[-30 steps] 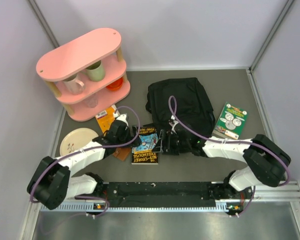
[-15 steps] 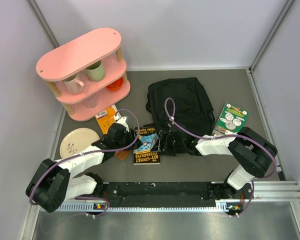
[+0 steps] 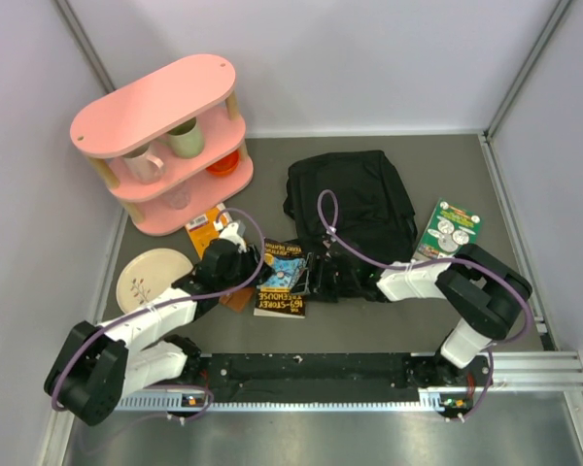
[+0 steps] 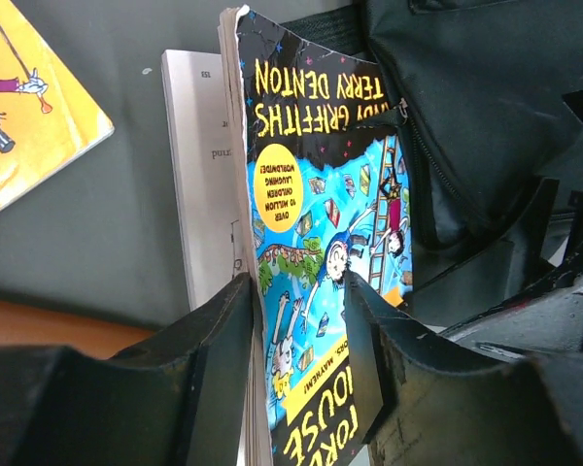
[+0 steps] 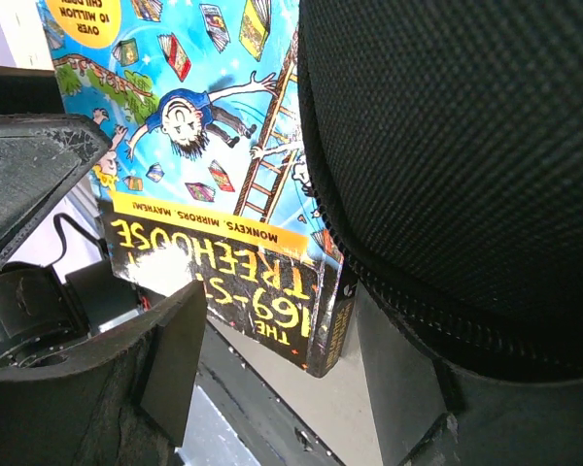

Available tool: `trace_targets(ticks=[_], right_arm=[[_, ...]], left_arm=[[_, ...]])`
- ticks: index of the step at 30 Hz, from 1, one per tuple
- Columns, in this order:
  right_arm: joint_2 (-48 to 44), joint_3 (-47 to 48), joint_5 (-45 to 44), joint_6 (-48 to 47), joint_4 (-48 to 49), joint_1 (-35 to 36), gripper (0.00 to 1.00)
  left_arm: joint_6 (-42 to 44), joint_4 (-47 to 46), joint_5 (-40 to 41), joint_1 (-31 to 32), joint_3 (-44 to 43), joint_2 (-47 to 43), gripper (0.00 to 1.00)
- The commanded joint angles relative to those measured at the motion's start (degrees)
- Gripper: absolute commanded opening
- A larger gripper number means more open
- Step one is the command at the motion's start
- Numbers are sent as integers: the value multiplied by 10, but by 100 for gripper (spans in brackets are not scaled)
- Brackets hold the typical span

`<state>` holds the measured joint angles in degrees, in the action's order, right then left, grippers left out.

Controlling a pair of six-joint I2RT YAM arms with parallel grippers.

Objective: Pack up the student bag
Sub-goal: Pick up the book from the center of the board.

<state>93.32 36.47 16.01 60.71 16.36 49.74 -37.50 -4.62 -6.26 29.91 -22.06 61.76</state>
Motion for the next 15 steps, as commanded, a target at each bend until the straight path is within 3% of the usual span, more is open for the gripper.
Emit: trace_targets(ticks=[1,4,6,8,11,15], right_arm=[[23,11,-15,-5,11,7,63],[23,9,-15,-3,14,6,62],[23,8,-13,-2,15,7,63],[23,8,-12,-2,16,6,63],[24,9,-12,-3,16,7,63],[25,10,-12,-2,15,6,63]], left_arm=[[-23,-53,-57,10,4,-1,45],[-28,-52,-56,10,4,10,36],[-28,-53,-57,10,4,10,37],[-28,-55,-58,10,5,9,51],[-27,-57,-58,10,5,8,55],[-28,-64,-61,10,7,7,40]])
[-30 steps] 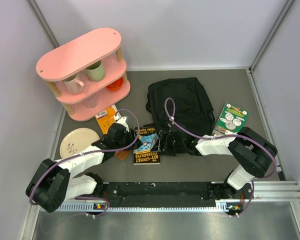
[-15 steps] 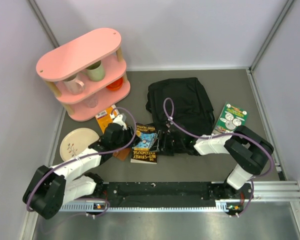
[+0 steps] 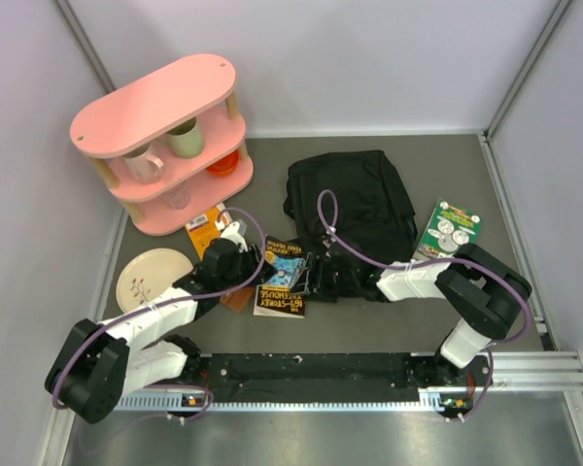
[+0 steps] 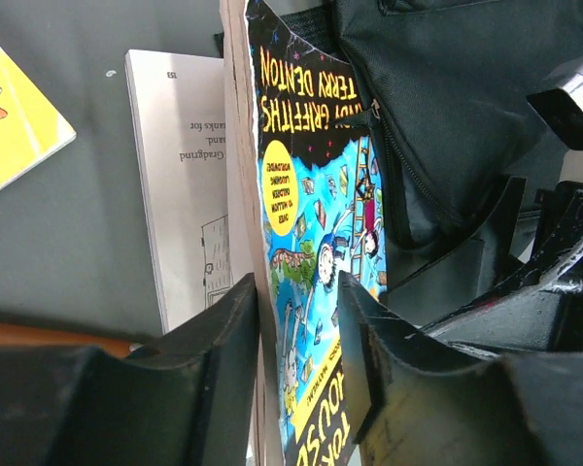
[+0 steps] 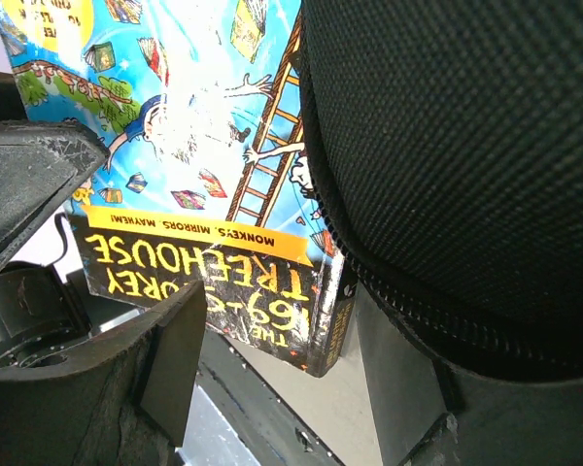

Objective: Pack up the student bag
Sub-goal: Pick up the book from the center of the board.

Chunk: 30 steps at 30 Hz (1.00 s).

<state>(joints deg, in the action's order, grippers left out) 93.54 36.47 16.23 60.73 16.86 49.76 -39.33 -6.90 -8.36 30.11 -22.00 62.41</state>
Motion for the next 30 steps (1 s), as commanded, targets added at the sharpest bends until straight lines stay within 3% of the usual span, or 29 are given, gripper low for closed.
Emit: trace_targets(ticks=[1,4,7,8,11,14,20,24,30], right_arm=[[23,11,-14,-3,10,6,63],[24,10,-13,-3,10,6,63],[23,10,-12,-3,10,6,62],[24,9,-13,-3,9,7,62],[23,10,-12,-4,9,7,63],[12,6,-2,-1,22,7,66],[-109,-29,39,-31,81,6,76],[-198,3,14,-90,-35,6,79],[-300,-14,-51,-99,-91,-33,81]], left_arm=[[-11,-43,-39,8,7,0,37],[-11,-42,-38,8,8,0,30],[-10,-37,-37,8,7,6,39],[-9,-36,-34,8,6,7,35],[-9,-26,-23,8,4,7,1],[-4,-11,-11,7,0,-3,0],[19,17,3,7,-6,-88,0],[42,58,15,7,-30,-158,0],[58,79,2,7,-67,-235,0]])
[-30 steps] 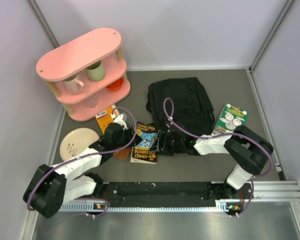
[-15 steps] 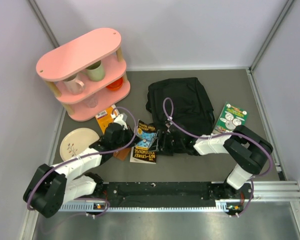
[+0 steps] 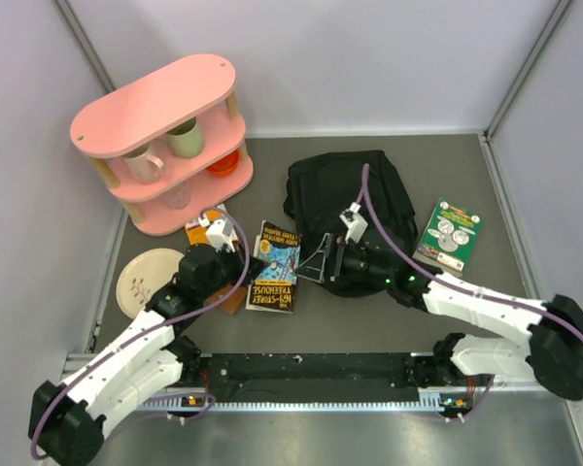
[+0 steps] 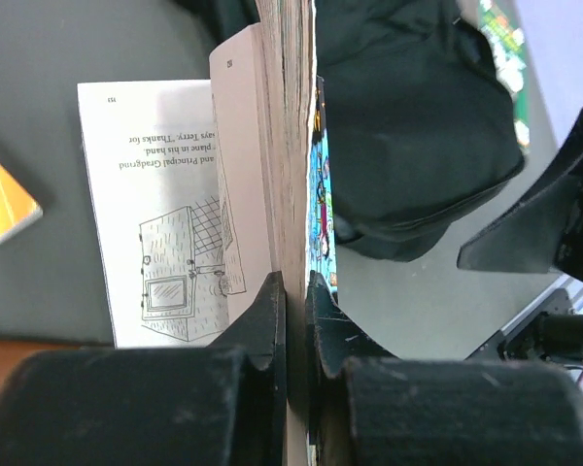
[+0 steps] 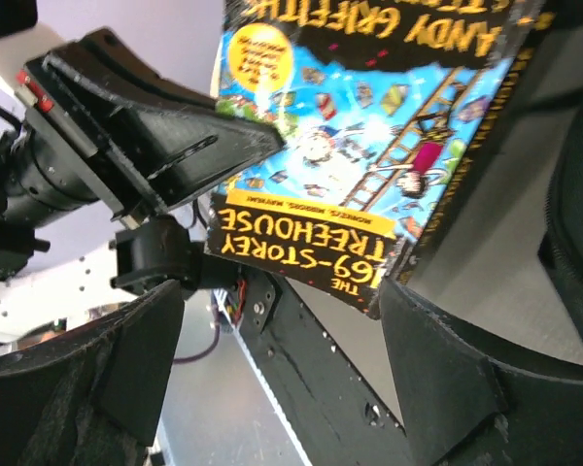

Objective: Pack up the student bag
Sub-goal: Pick up the book from the center of the board.

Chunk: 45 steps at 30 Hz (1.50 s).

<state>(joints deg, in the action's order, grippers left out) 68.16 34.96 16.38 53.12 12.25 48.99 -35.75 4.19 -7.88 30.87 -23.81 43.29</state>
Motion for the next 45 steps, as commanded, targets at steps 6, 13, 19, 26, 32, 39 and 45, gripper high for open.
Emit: trace_targets(ticks=[6,13,19,26,32,39,45], right_arm=[[-80,-72,-38,32,57,-61,83],[-34,-93,5,45,191,-61,84],[5,-111,-3,66,240,-61,84],[14,-168,-7,93,380,-68,81],[23,-200,12,114,493,-72,21],[-47,-215,-26,81,395,-79,0],[-133,-180,41,31,310,-79,0]], left_arm=[[23,-62,-46,0,-55,-71,0],[2,-152,-143,1,-35,-34,0],[-46,-276,-217,0,-8,10,0],[-108,-423,-267,1,24,79,0],[-128,-463,-280,0,29,120,4],[-18,-236,-152,1,-9,85,97],[-8,-268,-129,0,7,79,99]])
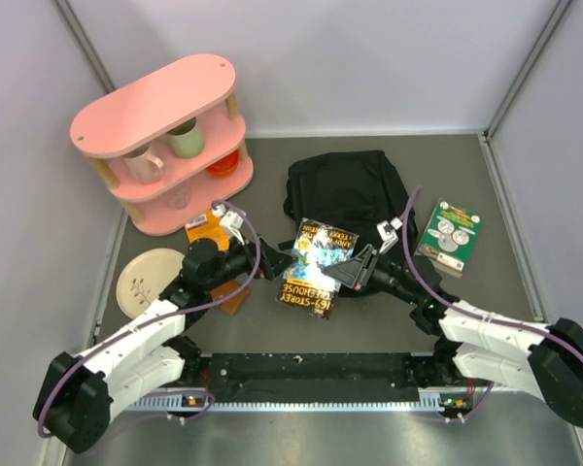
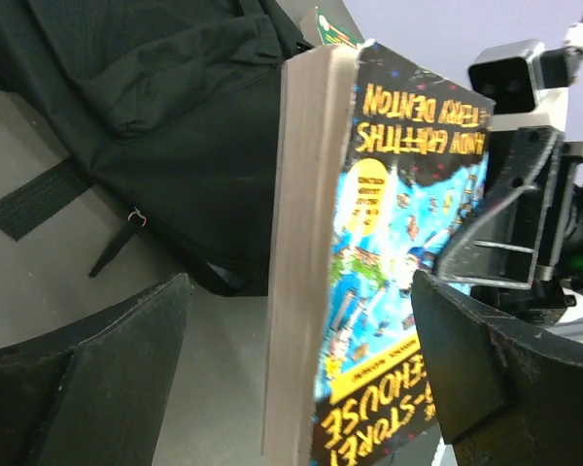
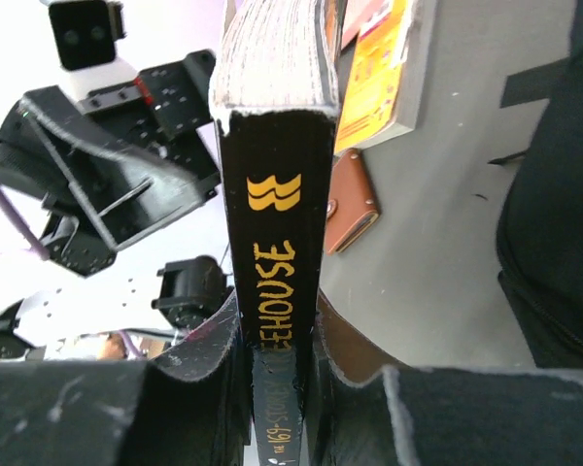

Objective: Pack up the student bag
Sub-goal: Pick up the book from the center of the board.

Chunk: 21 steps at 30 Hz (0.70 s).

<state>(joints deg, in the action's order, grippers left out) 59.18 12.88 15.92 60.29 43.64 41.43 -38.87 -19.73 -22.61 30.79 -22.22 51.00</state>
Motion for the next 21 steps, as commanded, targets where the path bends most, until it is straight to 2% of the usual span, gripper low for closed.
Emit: trace_targets(ticks=[1,8,12,15,16,19,21], right_arm=[[-49,49,59,-39,-4,-3,0],[-25,90,192,-61,-11,-4,0],[-12,111,237,-92,-35,-4,0],[-15,121,237,-116,-69,-4,0],[-16,123,234,-122,-75,-5,0],[-20,134,224,-150,-118,-6,0],[-21,139,218,-167,-139,-8,0]], left_arm=[[20,-43,11,1,-10,8,99],[12,-158,-78,1,-35,59,99],[-7,-200,-136,1,-48,76,95],[-21,-227,-164,1,-42,79,89],[-24,-233,-170,1,-39,79,84],[-35,-252,-195,1,-33,82,75],[-37,-252,-207,1,-30,81,64]])
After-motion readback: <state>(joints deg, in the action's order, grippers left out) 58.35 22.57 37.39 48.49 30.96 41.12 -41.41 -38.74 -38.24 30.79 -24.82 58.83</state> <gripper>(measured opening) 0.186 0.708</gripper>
